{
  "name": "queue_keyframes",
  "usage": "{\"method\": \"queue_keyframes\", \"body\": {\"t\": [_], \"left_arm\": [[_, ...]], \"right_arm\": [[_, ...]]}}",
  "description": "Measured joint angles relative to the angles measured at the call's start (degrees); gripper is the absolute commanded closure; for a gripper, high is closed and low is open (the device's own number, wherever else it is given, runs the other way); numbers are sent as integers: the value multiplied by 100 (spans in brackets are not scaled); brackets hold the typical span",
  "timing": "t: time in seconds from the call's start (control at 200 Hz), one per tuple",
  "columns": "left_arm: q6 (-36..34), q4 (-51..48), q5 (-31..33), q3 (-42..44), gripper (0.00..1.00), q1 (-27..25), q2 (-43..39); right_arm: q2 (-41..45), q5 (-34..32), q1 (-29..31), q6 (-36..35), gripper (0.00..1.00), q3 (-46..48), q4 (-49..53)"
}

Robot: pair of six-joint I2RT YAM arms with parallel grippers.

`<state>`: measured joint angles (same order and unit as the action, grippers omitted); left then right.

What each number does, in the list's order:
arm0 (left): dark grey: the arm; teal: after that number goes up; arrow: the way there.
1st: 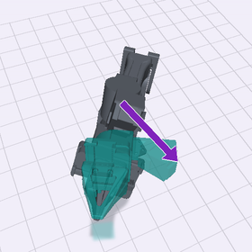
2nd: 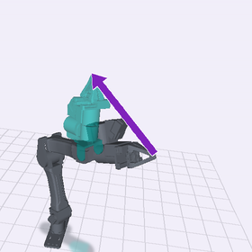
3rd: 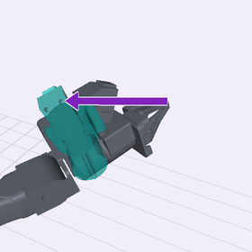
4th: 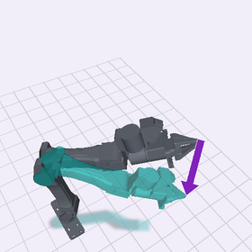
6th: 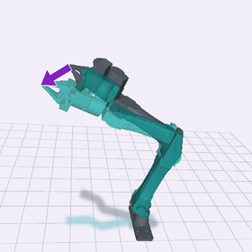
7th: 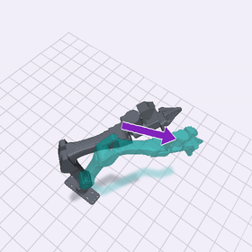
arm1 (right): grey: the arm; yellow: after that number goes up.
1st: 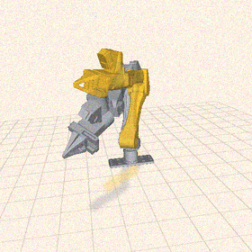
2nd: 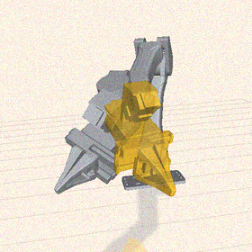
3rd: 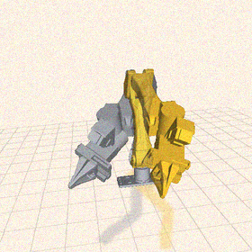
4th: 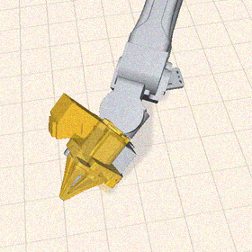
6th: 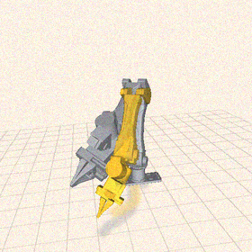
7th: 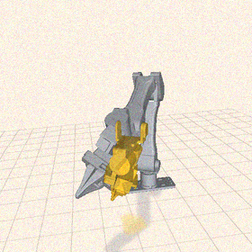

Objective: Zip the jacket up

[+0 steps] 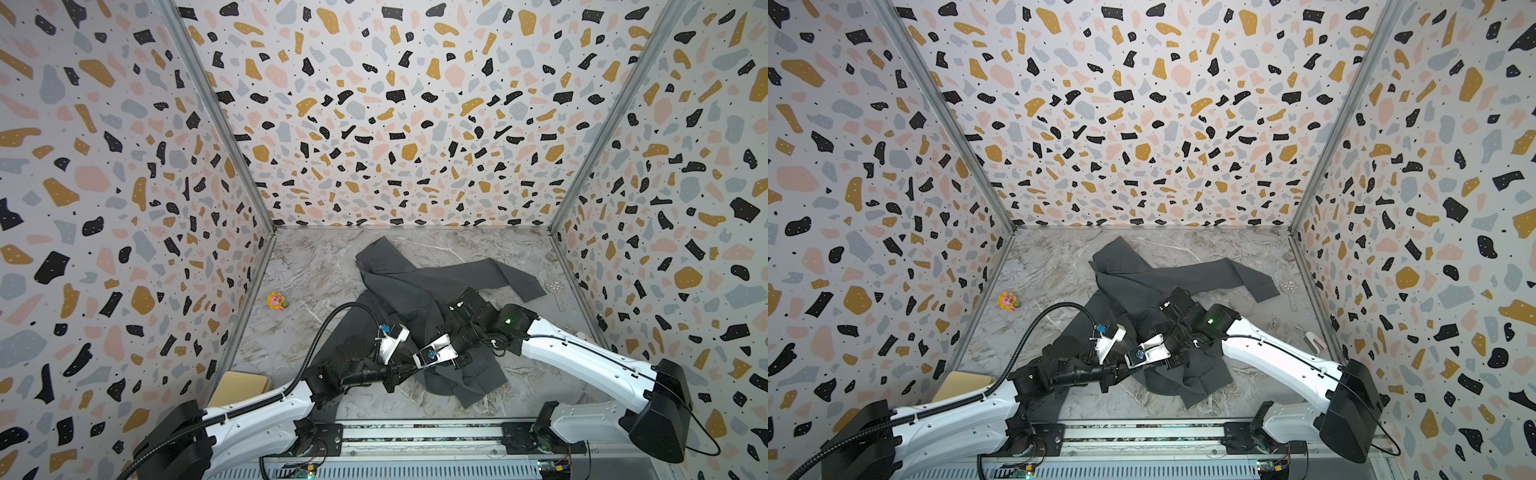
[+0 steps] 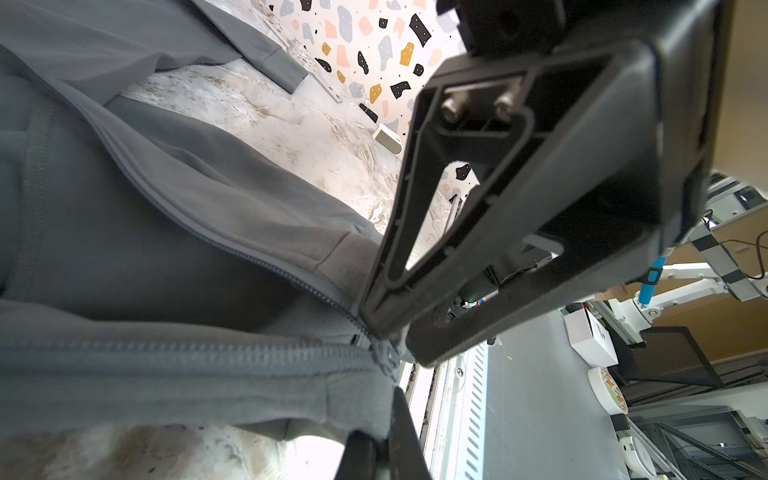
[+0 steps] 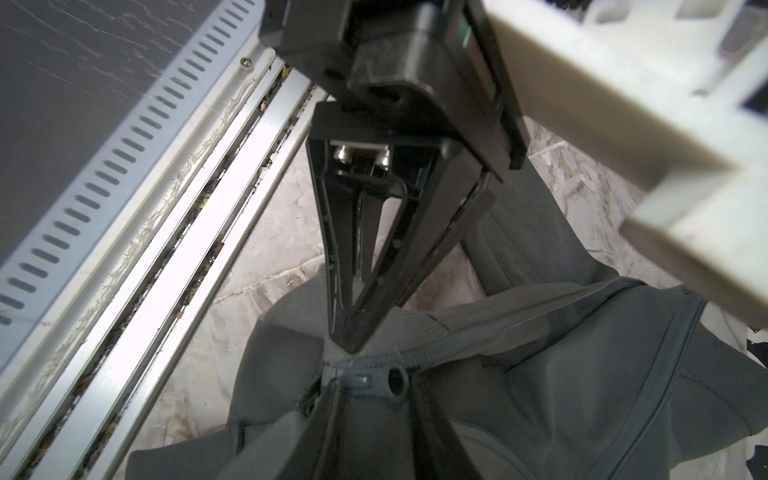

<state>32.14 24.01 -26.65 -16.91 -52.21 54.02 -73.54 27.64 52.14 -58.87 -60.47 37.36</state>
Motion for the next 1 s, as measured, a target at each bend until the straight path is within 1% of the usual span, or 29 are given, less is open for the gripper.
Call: {"method": "queue_keyframes", "body": {"t": [0.511, 0.706, 0.996], "left_arm": [[0, -2, -2, 0, 100, -2, 7], [0, 0, -7, 0, 100, -4, 37], [-7, -2, -4, -7, 100, -4, 76]], "right_arm": [[-155, 0, 7, -22, 65, -2, 11], [-205, 4, 11, -22, 69, -4, 11], [-205, 2, 11, 52, 69, -4, 17]]}}
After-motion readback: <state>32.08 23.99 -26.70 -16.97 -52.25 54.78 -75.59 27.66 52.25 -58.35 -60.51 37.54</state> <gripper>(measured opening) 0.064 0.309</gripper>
